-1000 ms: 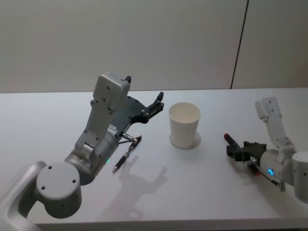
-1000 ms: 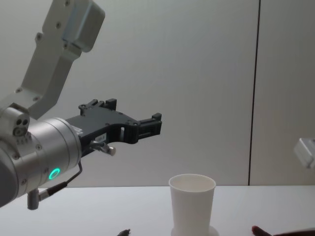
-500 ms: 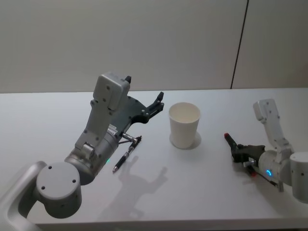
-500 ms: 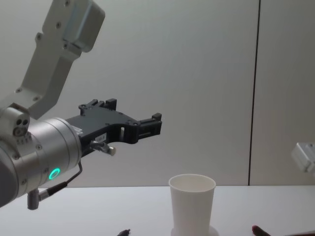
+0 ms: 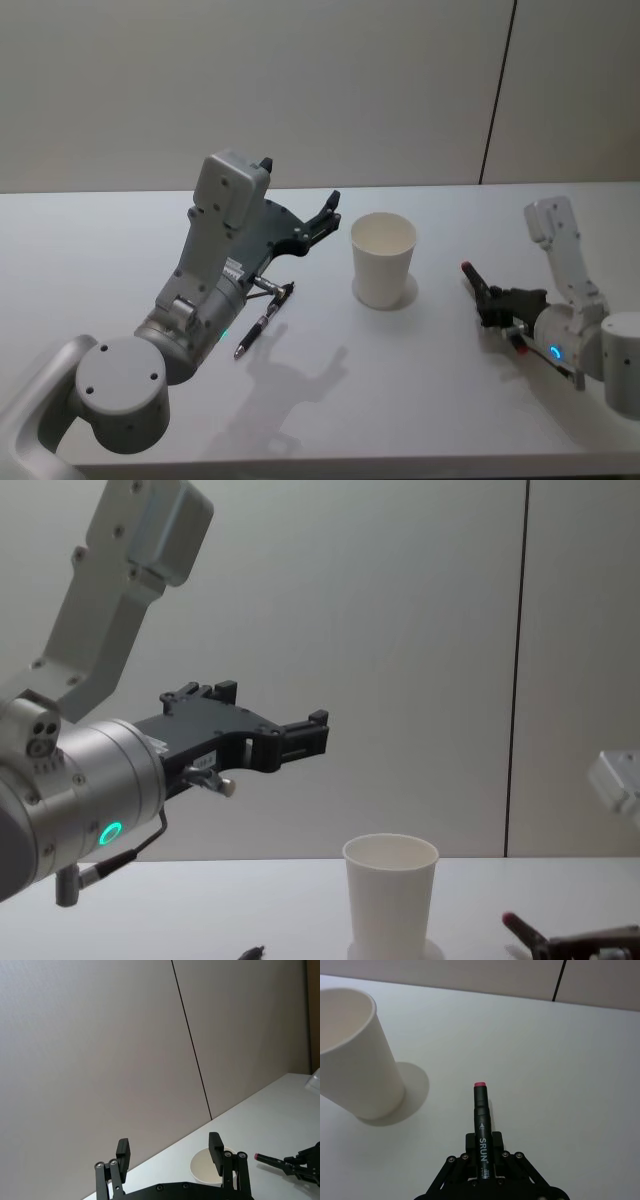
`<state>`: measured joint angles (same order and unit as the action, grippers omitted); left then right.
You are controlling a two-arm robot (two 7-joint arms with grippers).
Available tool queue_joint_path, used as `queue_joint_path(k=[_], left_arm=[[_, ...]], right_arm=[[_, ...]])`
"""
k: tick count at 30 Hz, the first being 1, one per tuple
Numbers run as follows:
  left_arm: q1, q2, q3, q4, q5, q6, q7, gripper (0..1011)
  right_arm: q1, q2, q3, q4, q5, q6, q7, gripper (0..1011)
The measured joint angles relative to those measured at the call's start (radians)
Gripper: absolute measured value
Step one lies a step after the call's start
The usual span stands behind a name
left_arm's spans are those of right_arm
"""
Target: Place the pen into the pen holder.
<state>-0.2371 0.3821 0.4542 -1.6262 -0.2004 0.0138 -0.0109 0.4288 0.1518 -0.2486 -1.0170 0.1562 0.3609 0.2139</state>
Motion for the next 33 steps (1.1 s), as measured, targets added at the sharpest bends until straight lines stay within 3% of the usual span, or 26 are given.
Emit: queue_joint_path(k=[17,33], left_arm=[[0.000,0.000,0.000,0.000,0.000,0.000,0.000,1004],[0.000,0.000,0.000,0.000,0.000,0.000,0.000,1004]], right_arm=[[-0.054,0.017,0.003,-0.119,-0.002,-0.154,-0.015,176],[-0.104,0.033,0.006,-0.228,-0.006,-0.366,-0.017,176]])
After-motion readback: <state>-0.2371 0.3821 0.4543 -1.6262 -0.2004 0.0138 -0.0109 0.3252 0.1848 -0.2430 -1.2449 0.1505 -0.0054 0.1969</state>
